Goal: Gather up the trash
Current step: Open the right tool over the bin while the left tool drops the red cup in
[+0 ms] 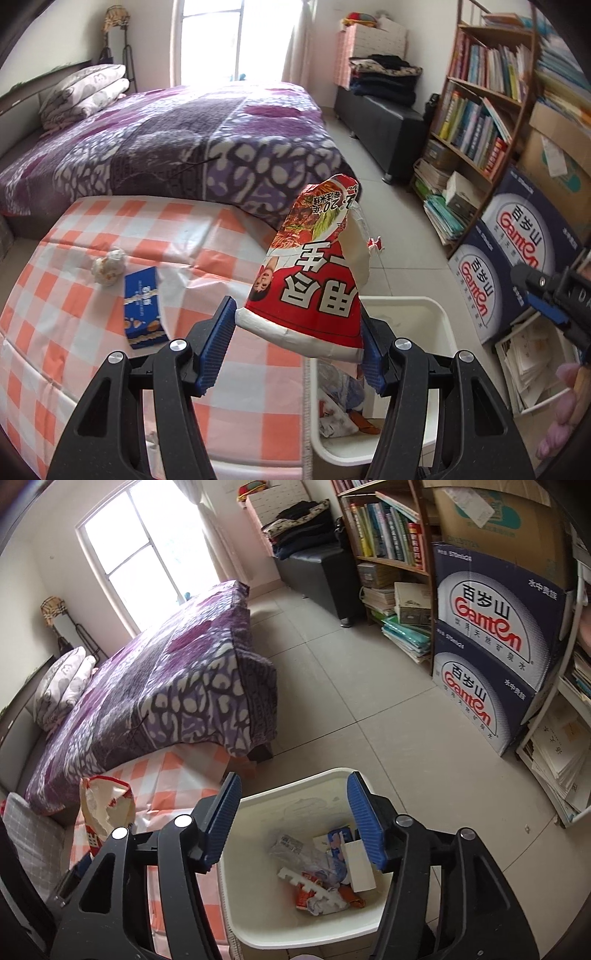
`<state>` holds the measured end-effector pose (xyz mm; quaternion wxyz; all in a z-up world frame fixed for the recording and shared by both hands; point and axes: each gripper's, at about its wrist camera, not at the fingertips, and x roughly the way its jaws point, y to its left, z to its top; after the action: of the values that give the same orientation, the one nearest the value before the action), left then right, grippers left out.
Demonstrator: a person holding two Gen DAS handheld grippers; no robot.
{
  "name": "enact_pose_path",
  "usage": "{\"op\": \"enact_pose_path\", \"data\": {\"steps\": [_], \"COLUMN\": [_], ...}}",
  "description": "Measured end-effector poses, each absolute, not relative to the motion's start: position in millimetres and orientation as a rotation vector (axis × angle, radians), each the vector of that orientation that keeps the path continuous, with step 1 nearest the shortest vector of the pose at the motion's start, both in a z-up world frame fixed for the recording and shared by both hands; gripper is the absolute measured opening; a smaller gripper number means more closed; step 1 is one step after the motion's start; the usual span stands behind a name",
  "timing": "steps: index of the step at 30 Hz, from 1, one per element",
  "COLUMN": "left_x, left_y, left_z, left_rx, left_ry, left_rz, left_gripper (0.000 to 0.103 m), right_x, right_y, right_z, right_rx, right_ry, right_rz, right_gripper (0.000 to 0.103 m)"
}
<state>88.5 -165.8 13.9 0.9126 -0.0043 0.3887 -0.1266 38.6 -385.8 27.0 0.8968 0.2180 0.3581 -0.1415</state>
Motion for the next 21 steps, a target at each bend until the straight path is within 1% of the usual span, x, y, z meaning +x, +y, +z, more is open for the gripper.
{"op": "enact_pose_path", "data": {"steps": [4,6,8,10,12,13,14,15,21], "left_x": [81,78,75,72,69,68,67,66,71], "left_y": [-187,-198,-206,-213,-218,-220,-221,-221,-211], "left_z": [9,6,2,0,-3,-4,-5,-6,-16], "left_rx": [0.038,0.059,0.07,0.066,0.061,0.061,0.06,0.064,0.107], "left_ry": [0.813,0.821,0.834,0.854,0.874,0.885,0.887,0.888,0.915], "left_rz": [-0.311,-0.335,-0.366,-0.412,-0.45,-0.463,-0.471,-0.477,-0.41], "left_gripper": [0.061,0.062,0.063,0.065,0.073,0.08,0.083,0.083,0.088], "right_x": [33,30,26,23,22,20,20,20,26], "right_y": [-401,-409,-415,-420,-424,-426,-427,-428,-425], "right_z": [28,29,29,30,31,31,31,30,24], "right_rx": [0.479,0.503,0.521,0.535,0.552,0.56,0.568,0.579,0.613], "right_ry": [0.734,0.727,0.718,0.712,0.705,0.702,0.7,0.699,0.741], "right_rz": [-0.323,-0.338,-0.356,-0.37,-0.38,-0.382,-0.384,-0.386,-0.37], "right_gripper": [0.066,0.076,0.081,0.081,0.085,0.086,0.088,0.091,0.093]}}
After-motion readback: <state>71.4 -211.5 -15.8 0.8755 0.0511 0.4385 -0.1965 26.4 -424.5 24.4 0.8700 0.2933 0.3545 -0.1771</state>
